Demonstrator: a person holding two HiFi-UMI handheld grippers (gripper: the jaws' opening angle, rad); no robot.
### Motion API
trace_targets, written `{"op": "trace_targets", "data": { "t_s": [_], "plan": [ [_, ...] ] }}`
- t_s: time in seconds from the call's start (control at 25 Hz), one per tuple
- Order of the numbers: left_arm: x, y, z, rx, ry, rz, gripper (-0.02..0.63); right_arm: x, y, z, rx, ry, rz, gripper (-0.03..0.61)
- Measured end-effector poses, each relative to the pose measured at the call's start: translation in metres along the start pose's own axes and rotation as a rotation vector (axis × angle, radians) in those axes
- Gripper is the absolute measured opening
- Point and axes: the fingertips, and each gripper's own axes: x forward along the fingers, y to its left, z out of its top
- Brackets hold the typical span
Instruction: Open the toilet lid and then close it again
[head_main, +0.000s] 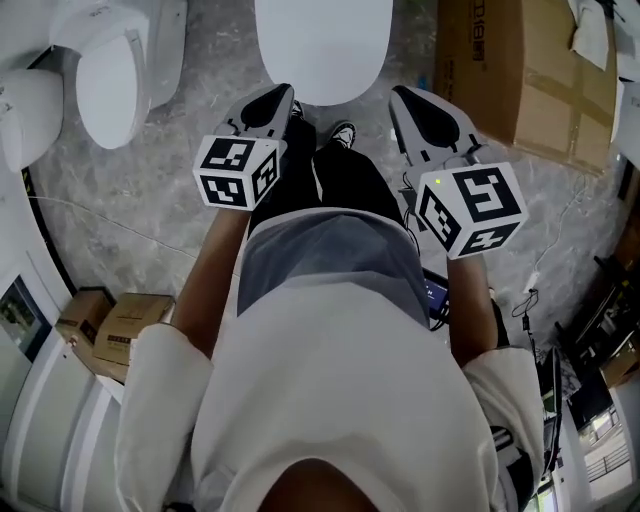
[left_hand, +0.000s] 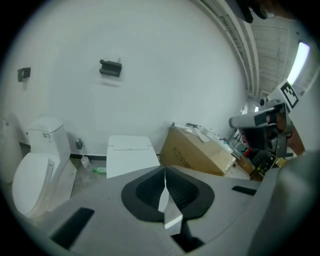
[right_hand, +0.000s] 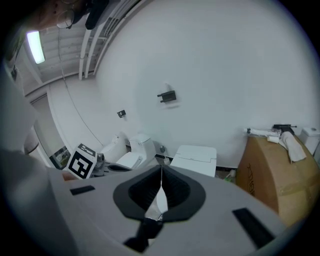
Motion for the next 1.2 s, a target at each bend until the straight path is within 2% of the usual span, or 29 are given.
{"op": "trace_targets", "data": {
  "t_s": [0.2,0.4,0.52,0.92,1.2],
  "plan": [
    [-0.039,-0.017,0.059,-0.004,-0.138,-0.001,0.014,-0.019,0.005,0.024,-0.030,-0.054,0.011,0.011],
    [-0.072,-0.029,0.098,-0.009,-0.279,-0.013,0.012,-0.038,0.005,0.040,-0.069,-0.102,-0.027,0.011],
    [-0.083,-0.031,0.104,0.002,-0.295,0.007,0.011,-0.050,0.005,0.045,-0.072,-0.127,-0.032,0.011],
    [-0.113,-0.029,0.124,0.020,-0.370,0.158,0.009,-0.073,-0.010,0.045,-0.088,-0.132,-0.036,0.009],
    [-0.119,-0.036,0.121,0.032,-0.354,0.174,0.008,-0.081,-0.003,0.039,-0.098,-0.113,-0.018,0.009]
  ]
}}
